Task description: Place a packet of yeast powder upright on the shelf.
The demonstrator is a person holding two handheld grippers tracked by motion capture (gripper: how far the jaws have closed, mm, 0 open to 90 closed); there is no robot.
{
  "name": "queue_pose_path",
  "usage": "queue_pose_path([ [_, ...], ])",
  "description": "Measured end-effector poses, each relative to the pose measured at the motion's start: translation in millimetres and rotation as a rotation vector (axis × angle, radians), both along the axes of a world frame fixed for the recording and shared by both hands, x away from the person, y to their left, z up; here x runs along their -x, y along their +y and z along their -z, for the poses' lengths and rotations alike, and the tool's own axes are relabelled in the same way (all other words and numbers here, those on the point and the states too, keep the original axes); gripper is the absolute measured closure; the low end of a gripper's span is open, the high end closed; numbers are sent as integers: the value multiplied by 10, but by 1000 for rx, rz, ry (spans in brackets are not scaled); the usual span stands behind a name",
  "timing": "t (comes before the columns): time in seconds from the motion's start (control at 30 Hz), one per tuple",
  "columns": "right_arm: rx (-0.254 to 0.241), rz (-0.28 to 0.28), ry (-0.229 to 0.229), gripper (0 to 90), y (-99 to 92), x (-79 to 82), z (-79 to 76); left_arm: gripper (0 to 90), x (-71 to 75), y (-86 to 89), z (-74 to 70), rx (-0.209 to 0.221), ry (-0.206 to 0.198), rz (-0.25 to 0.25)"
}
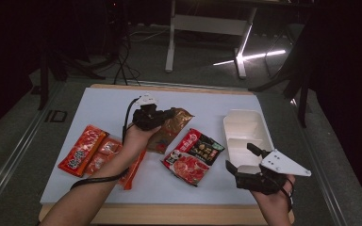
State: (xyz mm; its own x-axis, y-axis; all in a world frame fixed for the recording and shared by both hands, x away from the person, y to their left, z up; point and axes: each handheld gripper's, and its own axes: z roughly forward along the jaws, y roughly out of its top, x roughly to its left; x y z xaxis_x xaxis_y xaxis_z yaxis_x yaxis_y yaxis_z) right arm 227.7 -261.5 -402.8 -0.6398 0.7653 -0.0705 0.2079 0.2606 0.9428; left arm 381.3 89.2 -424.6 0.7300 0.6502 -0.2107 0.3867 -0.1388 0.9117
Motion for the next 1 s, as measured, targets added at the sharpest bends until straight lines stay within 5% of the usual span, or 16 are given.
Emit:
queue_pose_path([
  [0.33, -24, -8, -69, 157, 91, -184, -278, 899, 143, -42, -121, 95, -20, 48],
  [0.6, -28, -58, -34, 166, 246, -363, -260, 899, 242, -108, -126, 160, -19, 108],
  [1.0, -38, -96, 13, 306, 372, -552, -192, 898, 460, -322, -196, 277, -31, 240],
])
